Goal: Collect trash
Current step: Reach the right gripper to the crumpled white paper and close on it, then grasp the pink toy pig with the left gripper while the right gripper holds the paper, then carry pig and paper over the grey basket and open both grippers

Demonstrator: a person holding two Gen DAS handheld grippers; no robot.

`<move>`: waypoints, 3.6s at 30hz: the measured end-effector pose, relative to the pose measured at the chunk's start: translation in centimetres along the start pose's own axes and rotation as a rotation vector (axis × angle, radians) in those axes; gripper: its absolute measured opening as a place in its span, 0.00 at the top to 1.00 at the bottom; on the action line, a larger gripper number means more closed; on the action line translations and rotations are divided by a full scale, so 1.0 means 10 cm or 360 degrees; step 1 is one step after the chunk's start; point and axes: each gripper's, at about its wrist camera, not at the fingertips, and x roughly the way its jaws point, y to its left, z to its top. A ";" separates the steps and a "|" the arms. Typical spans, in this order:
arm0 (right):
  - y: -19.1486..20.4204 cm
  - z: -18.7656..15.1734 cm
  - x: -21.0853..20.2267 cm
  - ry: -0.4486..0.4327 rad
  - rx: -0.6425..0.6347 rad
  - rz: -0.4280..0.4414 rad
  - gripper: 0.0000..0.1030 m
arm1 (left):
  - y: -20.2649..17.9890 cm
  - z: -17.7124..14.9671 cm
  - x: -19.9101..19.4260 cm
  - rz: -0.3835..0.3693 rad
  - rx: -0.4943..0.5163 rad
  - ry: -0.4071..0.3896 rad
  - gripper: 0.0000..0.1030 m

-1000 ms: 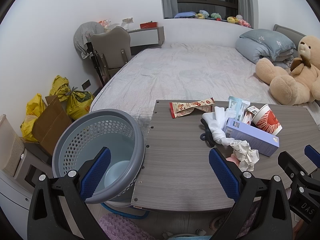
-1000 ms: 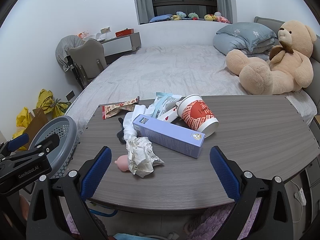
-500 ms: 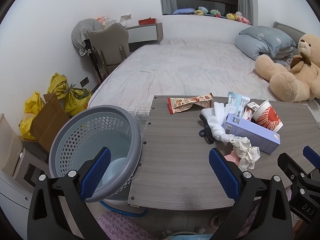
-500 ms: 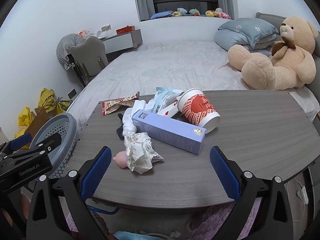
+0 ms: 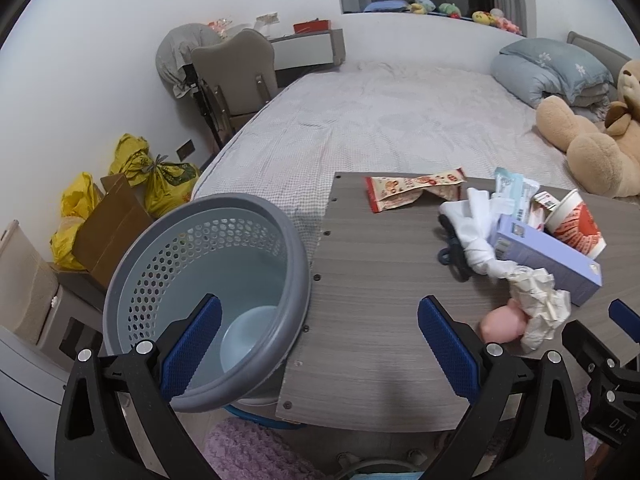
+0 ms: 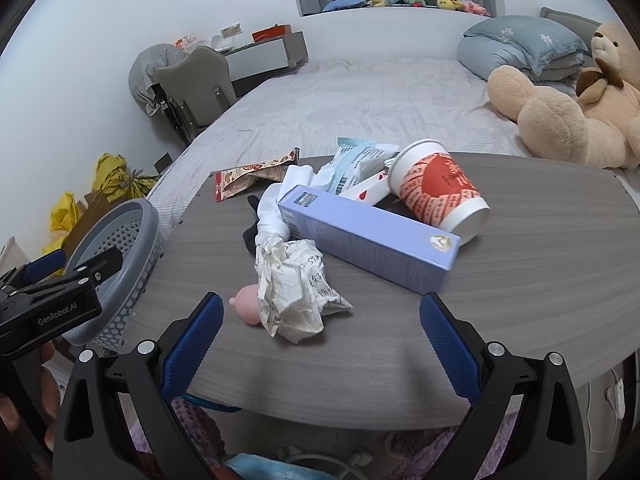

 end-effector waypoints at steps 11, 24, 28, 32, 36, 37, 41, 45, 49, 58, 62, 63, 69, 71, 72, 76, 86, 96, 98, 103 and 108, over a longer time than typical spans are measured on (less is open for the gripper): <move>0.13 0.10 0.36 0.0090 -0.0051 -0.0016 0.10 | 0.12 0.01 0.17 -0.0010 -0.0024 0.0054 0.06; 0.18 0.12 0.48 0.0168 -0.0070 0.0014 0.52 | 0.11 0.01 0.22 -0.0072 -0.0014 0.0073 0.06; 0.19 0.12 0.45 0.0146 -0.0080 0.0024 0.57 | 0.07 0.00 0.23 -0.0105 0.0005 0.0085 0.06; 0.17 0.14 0.39 0.0126 -0.0065 0.0046 0.60 | 0.01 -0.02 0.22 -0.0146 0.0034 0.0087 0.06; 0.12 0.13 0.26 0.0084 -0.0040 0.0071 0.61 | -0.06 -0.03 0.22 -0.0228 0.0056 0.0105 0.06; 0.10 0.12 0.22 0.0076 -0.0033 0.0072 0.61 | -0.08 -0.03 0.21 -0.0258 0.0058 0.0109 0.06; 0.01 0.10 0.05 0.0042 -0.0016 0.0064 0.61 | -0.19 -0.03 0.19 -0.0344 0.0092 0.0101 0.06; -0.13 0.05 -0.16 0.0004 0.0008 0.0035 0.61 | -0.36 -0.02 0.18 -0.0447 0.0146 0.0103 0.06; -0.31 -0.01 -0.33 -0.0029 0.0062 -0.0006 0.61 | -0.57 -0.03 0.19 -0.0492 0.0215 0.0112 0.06; -0.65 -0.12 -0.44 -0.0052 0.0172 -0.0045 0.61 | -1.01 -0.05 0.33 -0.0647 0.0328 0.0203 0.06; -0.74 -0.15 -0.44 -0.0062 0.0204 -0.0046 0.61 | -1.10 -0.07 0.45 -0.0653 0.0327 0.0256 0.06; -0.76 -0.15 -0.45 -0.0066 0.0208 -0.0050 0.61 | -1.12 -0.07 0.47 -0.0650 0.0327 0.0269 0.07; -0.80 -0.17 -0.40 -0.0064 0.0226 -0.0030 0.61 | -1.20 -0.11 0.57 -0.0628 0.0338 0.0313 0.13; -0.80 -0.18 -0.38 -0.0059 0.0227 -0.0025 0.61 | -1.22 -0.12 0.59 -0.0629 0.0342 0.0334 0.21; -0.80 -0.19 -0.38 -0.0057 0.0228 -0.0023 0.61 | -1.23 -0.13 0.61 -0.0630 0.0345 0.0345 0.27; -0.79 -0.19 -0.35 -0.0052 0.0228 -0.0017 0.61 | -1.25 -0.13 0.59 -0.0630 0.0378 0.0334 0.42; -0.72 -0.16 -0.34 -0.0051 0.0201 -0.0003 0.60 | -1.10 -0.12 0.49 -0.0649 0.0328 0.0291 0.55; -0.29 0.05 -0.33 -0.0069 0.0070 0.0093 0.61 | -0.49 0.01 0.21 -0.0541 0.0189 0.0100 0.55; -0.14 0.11 -0.28 -0.0069 0.0034 0.0134 0.61 | -0.32 0.02 0.19 -0.0496 0.0146 0.0070 0.55; 0.31 0.27 -0.11 -0.0046 -0.0089 0.0256 0.71 | 0.14 0.07 0.18 -0.0375 0.0044 0.0030 0.55; 0.76 0.39 0.11 0.0001 -0.0212 0.0350 0.71 | 0.56 0.11 0.29 -0.0259 -0.0069 0.0041 0.55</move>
